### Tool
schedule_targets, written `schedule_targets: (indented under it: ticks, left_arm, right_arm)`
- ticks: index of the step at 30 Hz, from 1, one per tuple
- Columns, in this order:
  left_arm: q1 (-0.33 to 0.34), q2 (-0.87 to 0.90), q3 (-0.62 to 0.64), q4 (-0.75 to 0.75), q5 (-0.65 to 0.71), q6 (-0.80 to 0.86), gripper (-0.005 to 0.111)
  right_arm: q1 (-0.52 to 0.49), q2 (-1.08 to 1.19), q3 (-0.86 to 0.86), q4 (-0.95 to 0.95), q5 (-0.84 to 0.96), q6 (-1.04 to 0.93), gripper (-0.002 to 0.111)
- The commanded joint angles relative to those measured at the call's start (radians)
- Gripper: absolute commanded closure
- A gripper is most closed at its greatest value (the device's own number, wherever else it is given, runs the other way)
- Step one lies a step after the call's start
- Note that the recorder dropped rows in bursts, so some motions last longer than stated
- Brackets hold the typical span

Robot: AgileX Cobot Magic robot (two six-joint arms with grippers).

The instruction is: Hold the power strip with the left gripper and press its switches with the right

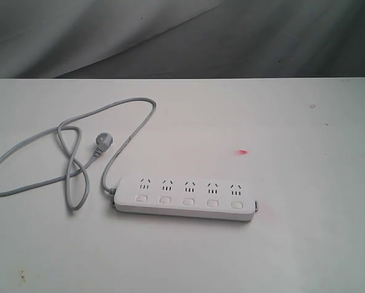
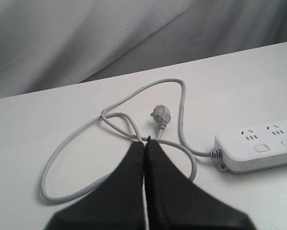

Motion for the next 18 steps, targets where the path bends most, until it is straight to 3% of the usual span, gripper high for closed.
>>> schedule_targets:
  ticks: [1, 18]
  left_arm:
    - [-0.005, -0.002, 0.005, 0.004, 0.001, -0.012, 0.106]
    - [-0.005, -0.002, 0.005, 0.004, 0.001, -0.012, 0.106]
  right_arm:
    - [-0.007, -0.005, 0.003, 0.005, 0.000, 0.005, 0.108]
    - [-0.007, -0.005, 0.003, 0.005, 0.000, 0.005, 0.108]
